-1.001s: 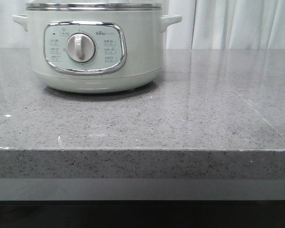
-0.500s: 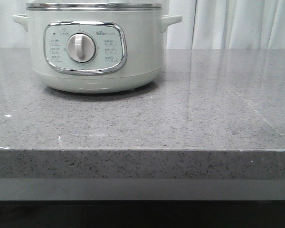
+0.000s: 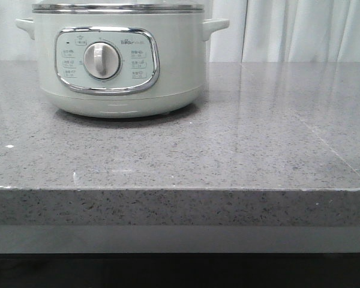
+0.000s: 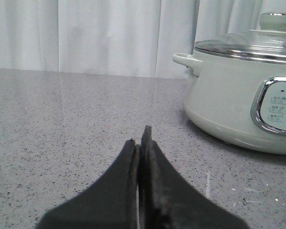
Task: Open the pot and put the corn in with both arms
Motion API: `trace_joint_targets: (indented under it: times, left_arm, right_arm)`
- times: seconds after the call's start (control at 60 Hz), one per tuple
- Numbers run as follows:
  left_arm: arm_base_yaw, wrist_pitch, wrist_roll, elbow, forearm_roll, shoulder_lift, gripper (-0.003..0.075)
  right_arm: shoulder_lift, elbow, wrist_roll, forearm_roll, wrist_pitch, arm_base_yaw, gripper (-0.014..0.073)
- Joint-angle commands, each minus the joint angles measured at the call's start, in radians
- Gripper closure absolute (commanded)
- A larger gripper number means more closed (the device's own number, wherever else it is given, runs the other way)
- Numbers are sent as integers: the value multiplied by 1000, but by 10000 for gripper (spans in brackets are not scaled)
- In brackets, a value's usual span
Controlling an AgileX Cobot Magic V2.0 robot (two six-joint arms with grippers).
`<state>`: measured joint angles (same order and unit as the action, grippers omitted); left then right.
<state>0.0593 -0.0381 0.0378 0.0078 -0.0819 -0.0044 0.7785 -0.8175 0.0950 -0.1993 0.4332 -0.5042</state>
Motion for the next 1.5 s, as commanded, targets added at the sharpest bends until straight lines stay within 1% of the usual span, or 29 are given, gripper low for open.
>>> trace_joint_targets:
  times: [0.0, 0.751, 0.851, 0.917, 1.067, 1.268, 1.368, 1.484]
  left_arm:
    - [3, 85, -1, 4, -9, -18, 741]
    - [3, 85, -1, 4, -9, -18, 741]
    - [3, 83, -1, 4, -9, -18, 741]
    - [3, 83, -1, 4, -9, -18, 741]
    - [3, 83, -1, 4, -9, -18, 741]
    - [3, 83, -1, 4, -9, -18, 741]
    - [3, 83, -1, 4, -9, -18, 741]
    - [3, 83, -1, 4, -9, -18, 741]
  right_arm:
    - [-7, -29, 1, 1, -74, 3, 661]
    - [-7, -29, 1, 1, -74, 3, 661]
    - [-34, -4, 1, 10, -103, 20, 661]
    - [-75, 32, 1, 11, -115, 55, 661]
    - [-227, 195, 1, 11, -189, 180, 661]
    - [-465, 457, 2, 11, -362, 325, 661]
    - [-571, 581, 2, 11, -393, 380, 661]
    - [-666, 677, 2, 11, -397, 417, 661]
